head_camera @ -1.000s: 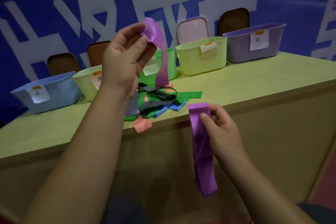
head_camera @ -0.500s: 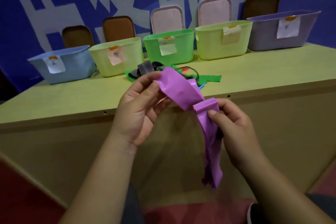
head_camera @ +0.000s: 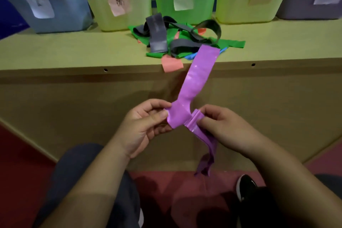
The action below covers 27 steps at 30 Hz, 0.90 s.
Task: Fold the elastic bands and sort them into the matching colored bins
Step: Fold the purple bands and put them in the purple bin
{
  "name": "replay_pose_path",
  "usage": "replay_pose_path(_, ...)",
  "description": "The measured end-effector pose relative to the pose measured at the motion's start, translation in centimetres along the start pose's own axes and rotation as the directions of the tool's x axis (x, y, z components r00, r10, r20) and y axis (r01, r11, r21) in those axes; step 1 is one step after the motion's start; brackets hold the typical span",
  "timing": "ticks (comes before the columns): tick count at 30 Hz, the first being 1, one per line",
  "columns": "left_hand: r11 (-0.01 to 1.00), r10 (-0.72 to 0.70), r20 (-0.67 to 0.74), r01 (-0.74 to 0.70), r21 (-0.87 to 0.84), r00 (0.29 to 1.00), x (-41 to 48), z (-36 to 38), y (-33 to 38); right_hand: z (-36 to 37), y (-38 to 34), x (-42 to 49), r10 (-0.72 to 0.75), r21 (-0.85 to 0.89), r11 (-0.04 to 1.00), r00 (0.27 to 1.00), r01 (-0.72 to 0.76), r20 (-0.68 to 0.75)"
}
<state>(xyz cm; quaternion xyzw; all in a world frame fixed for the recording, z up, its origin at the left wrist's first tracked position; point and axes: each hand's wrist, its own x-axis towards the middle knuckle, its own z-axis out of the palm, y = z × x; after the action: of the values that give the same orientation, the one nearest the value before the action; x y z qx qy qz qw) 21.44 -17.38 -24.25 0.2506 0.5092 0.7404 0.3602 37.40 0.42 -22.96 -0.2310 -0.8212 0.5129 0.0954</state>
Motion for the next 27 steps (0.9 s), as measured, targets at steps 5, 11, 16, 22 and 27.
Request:
replay_pose_path(5,0.977,-0.148,0.056,0.138,0.161,0.987,-0.5,-1.8,-0.6,0.3,0.8,0.2,0.033,-0.246,0.969,0.99,0.001,0.133)
replay_pose_path(11,0.939,-0.226,-0.091,0.242,0.244,0.97,-0.4,-2.7,-2.0,0.8,1.8,0.3,0.102,-0.436,0.9,0.978,-0.013,0.182)
replay_pose_path(16,0.95,-0.197,-0.217,0.241,0.198,0.956,0.1,-2.4,-2.9,1.3,1.8,0.8,-0.002,-0.232,0.972,0.988,0.037,0.153)
replay_pose_path(22,0.96,-0.185,-0.223,0.224,0.166,0.957,0.3,-1.2,-3.1,3.7,1.5,0.7,-0.015,-0.236,0.969,0.973,0.07,0.229)
replay_pose_path(27,0.947,-0.214,-0.224,0.258,0.19,0.951,0.7,-0.8,-3.4,4.8,2.6,1.6,-0.038,-0.384,0.92,0.993,0.078,0.111)
